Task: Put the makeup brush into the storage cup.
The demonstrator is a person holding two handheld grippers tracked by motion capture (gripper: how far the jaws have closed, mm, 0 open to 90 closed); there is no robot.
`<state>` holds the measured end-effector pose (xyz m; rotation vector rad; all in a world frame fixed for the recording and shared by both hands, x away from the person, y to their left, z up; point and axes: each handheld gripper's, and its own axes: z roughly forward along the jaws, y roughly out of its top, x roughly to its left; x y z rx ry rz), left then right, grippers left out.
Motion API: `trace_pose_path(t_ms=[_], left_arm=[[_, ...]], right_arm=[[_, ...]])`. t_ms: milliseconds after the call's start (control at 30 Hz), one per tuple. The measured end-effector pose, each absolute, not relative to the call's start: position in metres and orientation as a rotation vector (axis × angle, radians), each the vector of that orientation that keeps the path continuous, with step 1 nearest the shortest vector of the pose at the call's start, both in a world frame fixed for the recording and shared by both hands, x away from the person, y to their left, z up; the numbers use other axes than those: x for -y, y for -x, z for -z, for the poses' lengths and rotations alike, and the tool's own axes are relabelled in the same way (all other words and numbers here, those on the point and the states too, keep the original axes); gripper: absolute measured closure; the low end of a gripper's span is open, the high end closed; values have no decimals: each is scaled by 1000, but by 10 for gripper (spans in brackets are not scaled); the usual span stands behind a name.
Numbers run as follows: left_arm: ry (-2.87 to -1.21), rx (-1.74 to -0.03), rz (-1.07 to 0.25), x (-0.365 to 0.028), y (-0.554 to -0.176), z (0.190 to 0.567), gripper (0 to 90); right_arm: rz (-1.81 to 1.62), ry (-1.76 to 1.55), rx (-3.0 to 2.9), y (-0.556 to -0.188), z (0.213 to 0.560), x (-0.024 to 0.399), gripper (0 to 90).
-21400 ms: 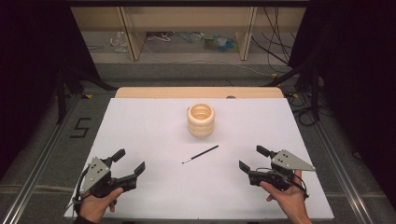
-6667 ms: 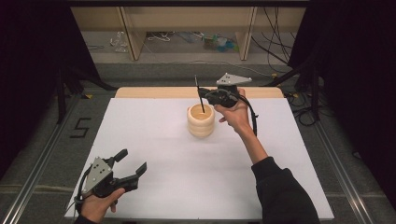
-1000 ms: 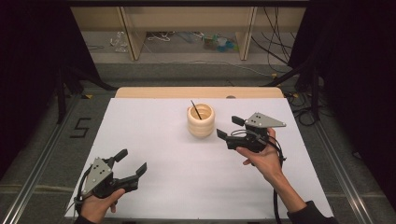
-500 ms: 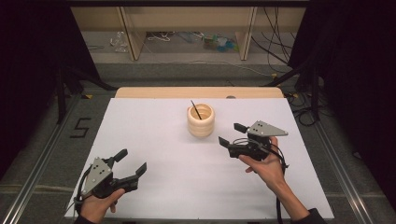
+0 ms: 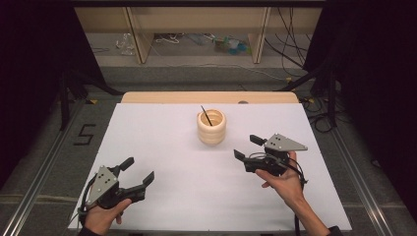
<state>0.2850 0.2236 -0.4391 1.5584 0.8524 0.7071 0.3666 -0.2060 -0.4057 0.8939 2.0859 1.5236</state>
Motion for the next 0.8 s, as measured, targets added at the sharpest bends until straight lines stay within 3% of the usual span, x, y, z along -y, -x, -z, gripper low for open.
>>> trace_pose_path(t_ms=[800], left_arm=[[-1558,-855,-712,-225,-283,439,175]], right_arm=[[-1488,-921,-2034,-340,423,228,201]])
